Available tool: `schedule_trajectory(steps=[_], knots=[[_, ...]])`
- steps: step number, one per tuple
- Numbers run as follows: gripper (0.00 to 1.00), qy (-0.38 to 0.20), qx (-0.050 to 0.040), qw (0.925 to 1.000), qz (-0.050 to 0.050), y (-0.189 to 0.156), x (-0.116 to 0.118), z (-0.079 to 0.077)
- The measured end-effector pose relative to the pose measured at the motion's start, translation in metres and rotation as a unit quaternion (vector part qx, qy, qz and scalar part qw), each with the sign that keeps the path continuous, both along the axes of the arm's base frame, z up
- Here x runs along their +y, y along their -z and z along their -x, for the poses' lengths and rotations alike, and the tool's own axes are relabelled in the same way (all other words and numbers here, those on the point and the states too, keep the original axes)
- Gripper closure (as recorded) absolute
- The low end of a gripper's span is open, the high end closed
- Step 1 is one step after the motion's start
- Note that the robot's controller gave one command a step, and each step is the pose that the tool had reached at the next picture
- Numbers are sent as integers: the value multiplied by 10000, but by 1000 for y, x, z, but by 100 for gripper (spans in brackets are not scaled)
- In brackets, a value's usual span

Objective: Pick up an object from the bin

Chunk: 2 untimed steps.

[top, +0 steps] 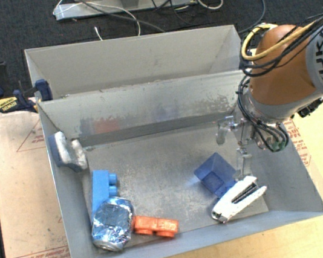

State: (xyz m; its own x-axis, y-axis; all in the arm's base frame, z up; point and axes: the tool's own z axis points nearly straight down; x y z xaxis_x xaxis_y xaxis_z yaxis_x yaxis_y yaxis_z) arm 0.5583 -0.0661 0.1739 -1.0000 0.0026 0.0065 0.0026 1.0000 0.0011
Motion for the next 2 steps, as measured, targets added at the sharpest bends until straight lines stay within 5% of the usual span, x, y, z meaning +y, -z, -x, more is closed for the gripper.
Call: schedule_trajectory(steps=[1, 2], knots=[[0, -14, -40, 10000, 3, -5, 0, -2], [0, -1682, -49, 9857, -8, 103, 42, -11]])
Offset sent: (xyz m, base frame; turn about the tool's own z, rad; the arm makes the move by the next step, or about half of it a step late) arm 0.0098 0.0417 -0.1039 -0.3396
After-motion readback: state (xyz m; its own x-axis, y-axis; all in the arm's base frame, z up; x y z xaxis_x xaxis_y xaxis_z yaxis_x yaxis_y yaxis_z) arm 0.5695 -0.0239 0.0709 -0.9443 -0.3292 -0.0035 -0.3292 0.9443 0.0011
